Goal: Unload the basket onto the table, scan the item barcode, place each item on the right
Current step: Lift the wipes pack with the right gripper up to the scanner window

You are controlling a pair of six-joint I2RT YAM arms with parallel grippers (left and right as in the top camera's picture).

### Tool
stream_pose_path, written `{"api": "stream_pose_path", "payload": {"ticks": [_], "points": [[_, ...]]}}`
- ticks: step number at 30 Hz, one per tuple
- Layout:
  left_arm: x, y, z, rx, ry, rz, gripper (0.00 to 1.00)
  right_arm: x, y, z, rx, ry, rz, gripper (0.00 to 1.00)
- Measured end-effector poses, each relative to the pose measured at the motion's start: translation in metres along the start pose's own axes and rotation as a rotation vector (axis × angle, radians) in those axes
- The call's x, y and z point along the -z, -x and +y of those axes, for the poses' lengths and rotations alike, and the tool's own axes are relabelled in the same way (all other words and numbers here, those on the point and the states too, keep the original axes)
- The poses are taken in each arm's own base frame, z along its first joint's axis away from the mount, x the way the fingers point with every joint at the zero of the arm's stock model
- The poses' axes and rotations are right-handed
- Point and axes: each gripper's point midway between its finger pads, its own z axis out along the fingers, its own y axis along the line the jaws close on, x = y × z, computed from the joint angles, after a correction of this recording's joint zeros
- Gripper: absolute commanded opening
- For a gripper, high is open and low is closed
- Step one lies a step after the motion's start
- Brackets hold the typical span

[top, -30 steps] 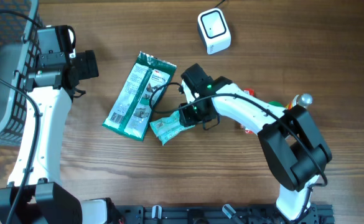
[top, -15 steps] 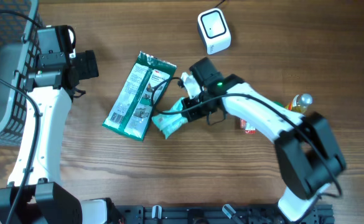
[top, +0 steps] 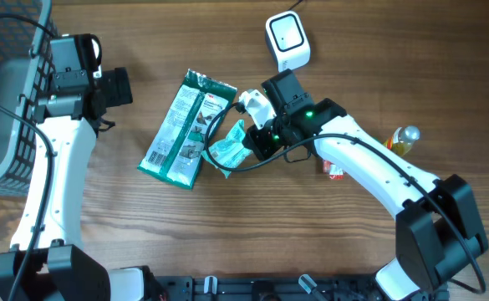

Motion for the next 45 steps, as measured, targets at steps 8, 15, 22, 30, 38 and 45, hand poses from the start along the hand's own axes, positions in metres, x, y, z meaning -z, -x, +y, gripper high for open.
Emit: {"api": "stream_pose_path", "payload": {"ticks": [8,15,22,30,38,45], "points": [[0.0,0.0,0.0,0.0,0.0,0.0,1.0,0.0,0.0,0.0,0.0,0.0,0.0,0.04],[0.0,0.0,0.0,0.0,0.0,0.0,1.0,0.0,0.0,0.0,0.0,0.0,0.0,0.04],[0.0,0.0,0.0,0.0,0.0,0.0,1.0,0.0,0.001,0.0,0.003,0.0,-0.005,0.04],[0.0,0.0,0.0,0.0,0.0,0.0,1.0,0.023,0.006,-0.002,0.099,-0.059,0.058,0.04],[0.0,0.0,0.0,0.0,0.0,0.0,1.0,0.121,0.113,-0.038,0.47,-0.516,-0.119,0.04],[0.0,0.0,0.0,0.0,0.0,0.0,1.0,0.154,0.158,-0.084,0.617,-0.898,-0.155,0.04]]}}
